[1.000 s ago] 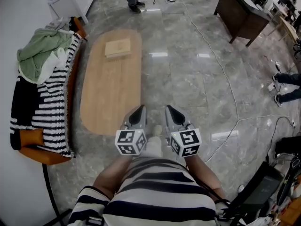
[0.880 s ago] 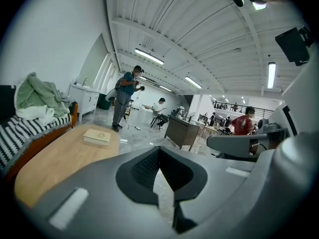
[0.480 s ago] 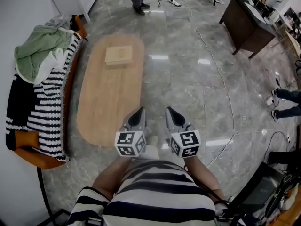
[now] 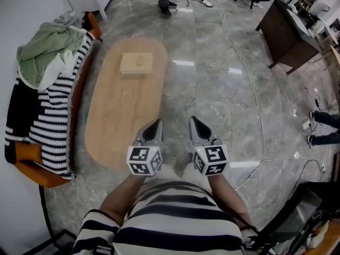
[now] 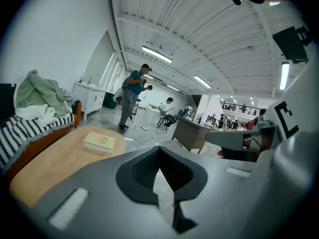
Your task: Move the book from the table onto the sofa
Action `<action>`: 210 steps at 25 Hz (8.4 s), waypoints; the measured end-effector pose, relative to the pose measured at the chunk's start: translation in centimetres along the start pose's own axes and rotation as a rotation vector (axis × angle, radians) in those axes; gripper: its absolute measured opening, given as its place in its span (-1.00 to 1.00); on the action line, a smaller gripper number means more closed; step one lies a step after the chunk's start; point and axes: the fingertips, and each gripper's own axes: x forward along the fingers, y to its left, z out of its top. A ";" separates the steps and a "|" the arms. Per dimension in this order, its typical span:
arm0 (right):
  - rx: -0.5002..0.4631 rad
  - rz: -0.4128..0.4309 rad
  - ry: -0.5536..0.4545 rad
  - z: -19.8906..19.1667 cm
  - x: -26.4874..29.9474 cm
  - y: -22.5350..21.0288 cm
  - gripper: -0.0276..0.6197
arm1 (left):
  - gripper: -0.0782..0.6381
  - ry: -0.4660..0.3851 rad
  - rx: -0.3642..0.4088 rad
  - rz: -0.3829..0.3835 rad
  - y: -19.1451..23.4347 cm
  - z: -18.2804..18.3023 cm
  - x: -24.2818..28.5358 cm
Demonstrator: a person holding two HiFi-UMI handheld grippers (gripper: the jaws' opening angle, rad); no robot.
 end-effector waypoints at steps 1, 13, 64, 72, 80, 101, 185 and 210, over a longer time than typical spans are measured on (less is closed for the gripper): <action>0.001 0.006 -0.001 0.2 0.4 -0.6 -0.92 | -0.77 -0.003 0.001 0.007 -0.1 0.2 0.5; -0.063 0.167 0.019 4.0 6.2 -8.2 -0.92 | -0.77 -0.077 -0.039 0.156 -1.8 3.4 9.0; -0.165 0.439 0.112 10.4 29.0 -12.9 -0.92 | -0.77 -0.159 -0.147 0.420 8.8 11.0 24.3; -0.196 0.542 0.140 10.8 32.3 -10.3 -0.92 | -0.77 -0.180 -0.190 0.515 11.8 11.5 23.5; -0.253 0.684 0.189 10.7 35.7 -9.9 -0.92 | -0.77 -0.204 -0.257 0.654 13.5 11.5 24.7; -0.451 1.100 0.248 12.2 42.1 -8.6 -0.92 | -0.77 -0.371 -0.389 1.050 14.8 12.5 27.4; -0.775 1.261 0.716 -8.0 58.7 3.6 -0.92 | -0.68 0.033 -0.821 1.037 37.8 -1.4 34.3; -0.779 1.171 0.728 -13.7 63.4 2.4 -0.12 | -0.05 -0.031 -0.976 1.132 39.9 -7.5 32.9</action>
